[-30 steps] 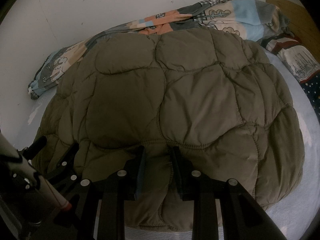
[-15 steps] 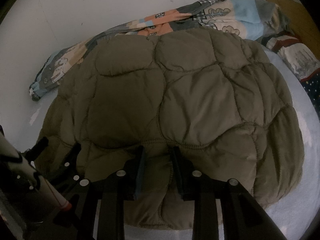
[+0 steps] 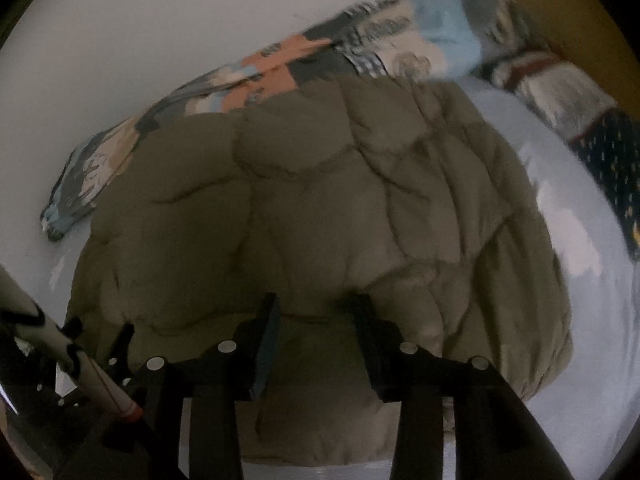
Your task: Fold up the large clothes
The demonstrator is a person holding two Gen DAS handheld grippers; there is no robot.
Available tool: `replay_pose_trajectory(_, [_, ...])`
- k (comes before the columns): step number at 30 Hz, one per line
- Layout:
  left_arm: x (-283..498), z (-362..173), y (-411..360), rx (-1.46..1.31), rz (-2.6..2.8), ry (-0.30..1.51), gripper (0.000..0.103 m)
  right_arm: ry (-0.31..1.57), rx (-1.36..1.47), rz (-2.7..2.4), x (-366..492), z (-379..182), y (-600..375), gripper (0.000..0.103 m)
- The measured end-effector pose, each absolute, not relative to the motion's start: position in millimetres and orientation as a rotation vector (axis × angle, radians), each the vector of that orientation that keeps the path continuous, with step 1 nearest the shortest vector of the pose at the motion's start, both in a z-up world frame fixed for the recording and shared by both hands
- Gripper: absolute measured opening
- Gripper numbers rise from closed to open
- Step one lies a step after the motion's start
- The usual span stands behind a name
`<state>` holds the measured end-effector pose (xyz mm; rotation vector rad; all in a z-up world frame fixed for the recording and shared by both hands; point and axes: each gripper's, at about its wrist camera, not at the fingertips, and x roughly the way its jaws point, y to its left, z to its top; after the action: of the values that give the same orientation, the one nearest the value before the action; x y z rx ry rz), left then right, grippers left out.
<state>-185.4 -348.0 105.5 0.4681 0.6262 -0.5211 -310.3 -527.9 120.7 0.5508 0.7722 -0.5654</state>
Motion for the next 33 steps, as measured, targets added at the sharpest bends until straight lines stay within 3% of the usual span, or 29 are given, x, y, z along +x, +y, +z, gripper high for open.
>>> replay_pose_trajectory(5, [-186.5, 104.9, -347.1, 0.467, -0.521, 0.623, 0.081, 0.805, 0.511, -0.564, -304.5, 114.7, -521.2, 0.052])
replay_pose_trajectory(22, [-193.6, 142.3, -333.6, 0.339, -0.541, 0.552, 0.081, 0.714, 0.395, -0.574, -305.3, 152.5, -507.4, 0.052])
replay_pose_trajectory(33, [-177.1, 141.5, -313.1, 0.289, -0.53, 0.675, 0.081, 0.704, 0.468, -0.597, -322.4, 156.5, -522.3, 0.052])
